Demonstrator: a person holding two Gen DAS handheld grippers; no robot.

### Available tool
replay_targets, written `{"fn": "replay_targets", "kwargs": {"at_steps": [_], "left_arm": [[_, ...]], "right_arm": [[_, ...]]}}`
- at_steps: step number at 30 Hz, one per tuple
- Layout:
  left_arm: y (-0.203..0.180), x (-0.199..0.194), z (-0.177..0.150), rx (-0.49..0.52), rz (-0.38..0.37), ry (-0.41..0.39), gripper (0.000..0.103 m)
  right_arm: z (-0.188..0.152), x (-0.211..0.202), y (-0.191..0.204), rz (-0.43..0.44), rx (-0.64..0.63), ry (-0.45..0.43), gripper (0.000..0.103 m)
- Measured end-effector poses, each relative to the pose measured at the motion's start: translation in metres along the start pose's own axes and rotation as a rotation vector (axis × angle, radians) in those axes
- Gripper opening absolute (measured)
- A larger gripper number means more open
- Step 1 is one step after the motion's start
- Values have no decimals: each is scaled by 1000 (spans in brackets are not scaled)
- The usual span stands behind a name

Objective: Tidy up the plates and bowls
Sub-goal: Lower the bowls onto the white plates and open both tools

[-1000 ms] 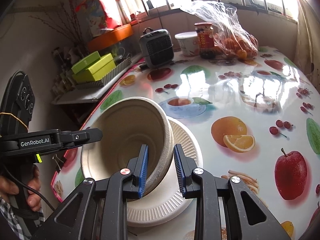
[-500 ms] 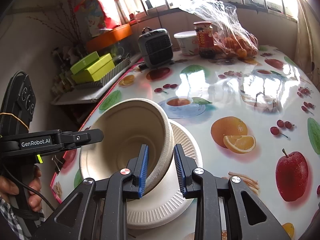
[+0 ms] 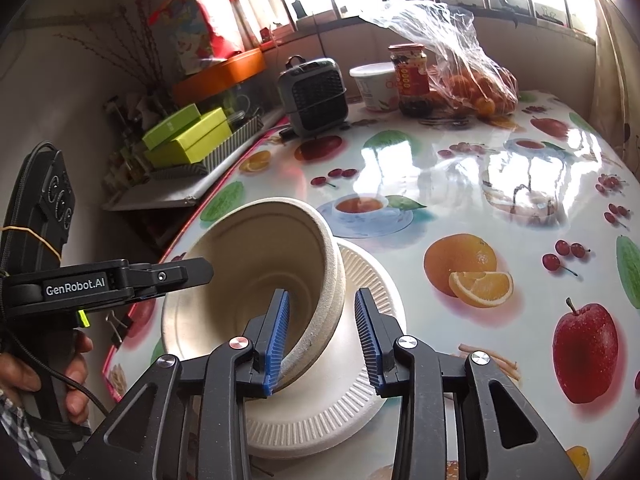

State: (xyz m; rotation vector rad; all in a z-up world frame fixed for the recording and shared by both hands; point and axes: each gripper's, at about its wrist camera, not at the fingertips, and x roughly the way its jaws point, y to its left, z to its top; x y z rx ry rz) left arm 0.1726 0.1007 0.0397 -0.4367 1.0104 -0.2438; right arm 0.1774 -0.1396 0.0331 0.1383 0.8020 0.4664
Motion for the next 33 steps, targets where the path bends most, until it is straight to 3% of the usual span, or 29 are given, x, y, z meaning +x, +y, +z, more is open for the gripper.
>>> {"fn": "replay_targets", "kwargs": {"at_steps": [2,13,16,33], "left_arm": [[1,0,0,-1,5,-2,37],[1,-3,-2,5,32,-11,38],[1,-6,-4,12,46,-25,45],[-12,-20,-10,87,112,-87,56]], "right_arm": [[0,0,-1,-1,4,1,42],[1,-1,-1,-8,5,-2,45],[1,-1,0,-8,6,-3,48],[-2,-12,1,-9,6,-31,57]]}}
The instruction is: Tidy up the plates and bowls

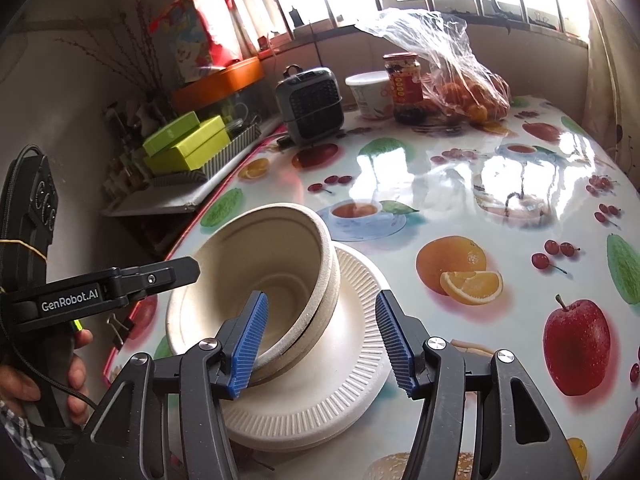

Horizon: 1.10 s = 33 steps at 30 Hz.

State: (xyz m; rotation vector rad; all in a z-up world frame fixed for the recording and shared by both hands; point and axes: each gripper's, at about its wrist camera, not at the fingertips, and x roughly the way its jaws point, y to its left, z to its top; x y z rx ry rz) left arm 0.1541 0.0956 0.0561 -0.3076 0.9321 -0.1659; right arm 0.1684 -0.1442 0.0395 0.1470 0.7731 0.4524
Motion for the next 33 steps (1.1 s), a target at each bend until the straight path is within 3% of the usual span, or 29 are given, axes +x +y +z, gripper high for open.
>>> {"fn": "replay_targets", "kwargs": {"at_steps": [14,17,27,33], "left_arm": [[-6,-32,-16,63,82,-110,58],[-10,-41,-24,101,137,-158,59],[-11,-63,-47,126,182,-219,59],[-14,-66,-68,158,210,-245,59]], "right_arm": [[-9,-22,3,-22,-12,-52,61],[-12,-28,5,-25,-19,-65,62],[-27,-50,10,-45,-43,-102,64],[-42,-62,11,-74,-73,-122,70]]}}
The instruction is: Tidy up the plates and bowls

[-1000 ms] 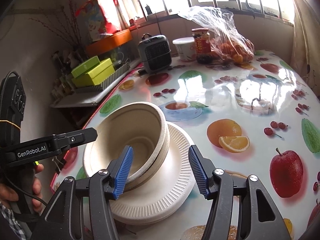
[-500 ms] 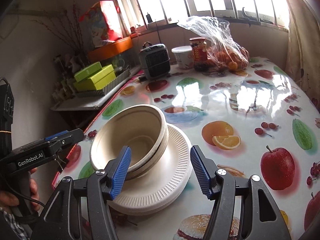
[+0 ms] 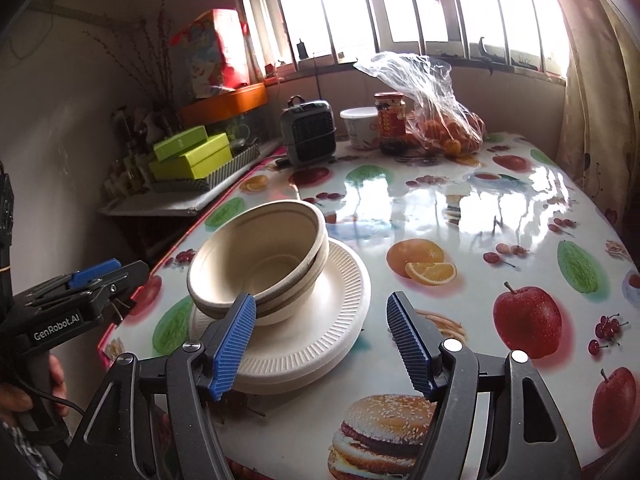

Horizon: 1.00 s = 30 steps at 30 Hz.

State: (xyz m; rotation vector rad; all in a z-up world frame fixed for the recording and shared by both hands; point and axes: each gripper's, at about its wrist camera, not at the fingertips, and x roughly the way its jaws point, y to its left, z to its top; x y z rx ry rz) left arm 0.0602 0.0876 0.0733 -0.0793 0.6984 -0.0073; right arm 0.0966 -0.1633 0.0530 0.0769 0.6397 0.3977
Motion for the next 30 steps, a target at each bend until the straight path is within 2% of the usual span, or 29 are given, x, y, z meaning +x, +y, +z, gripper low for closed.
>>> {"fn": "replay_targets", "kwargs": {"at_steps": [8,21,30], "left_arm": [[1,2,-30,9,19,37,59],[5,6,-64,34,55,68,59],[3,23,-83,29,25,128,59]], "right_arm": [[-23,-8,-6,-48,-19,10,76],[-51,-8,-12,-77,-23,40,78],[-71,-2,-14,-120,-56,85,84]]}}
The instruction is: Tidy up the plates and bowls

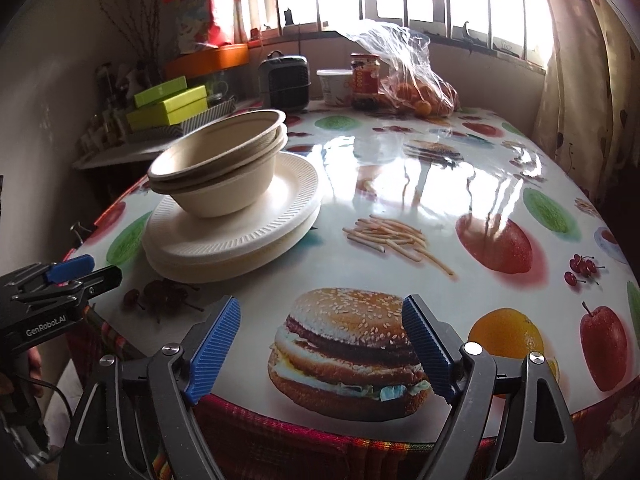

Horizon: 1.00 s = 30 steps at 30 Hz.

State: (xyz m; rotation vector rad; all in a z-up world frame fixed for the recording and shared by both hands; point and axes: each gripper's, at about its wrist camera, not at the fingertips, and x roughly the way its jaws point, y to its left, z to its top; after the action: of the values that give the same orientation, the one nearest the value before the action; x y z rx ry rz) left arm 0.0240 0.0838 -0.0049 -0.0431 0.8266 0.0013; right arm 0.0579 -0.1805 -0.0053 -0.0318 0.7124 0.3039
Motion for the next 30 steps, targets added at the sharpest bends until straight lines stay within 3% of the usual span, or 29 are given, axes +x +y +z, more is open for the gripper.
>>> {"fn": "replay_targets", "kwargs": {"at_steps": [15,30], "left_arm": [[-2,8,-5,0,8,6,66],[-5,11,-4,9,21,-1,70]], "right_arm": [[-8,18,5,-9,-4,60,85],[-8,19,7,-23,-15,53,87]]}}
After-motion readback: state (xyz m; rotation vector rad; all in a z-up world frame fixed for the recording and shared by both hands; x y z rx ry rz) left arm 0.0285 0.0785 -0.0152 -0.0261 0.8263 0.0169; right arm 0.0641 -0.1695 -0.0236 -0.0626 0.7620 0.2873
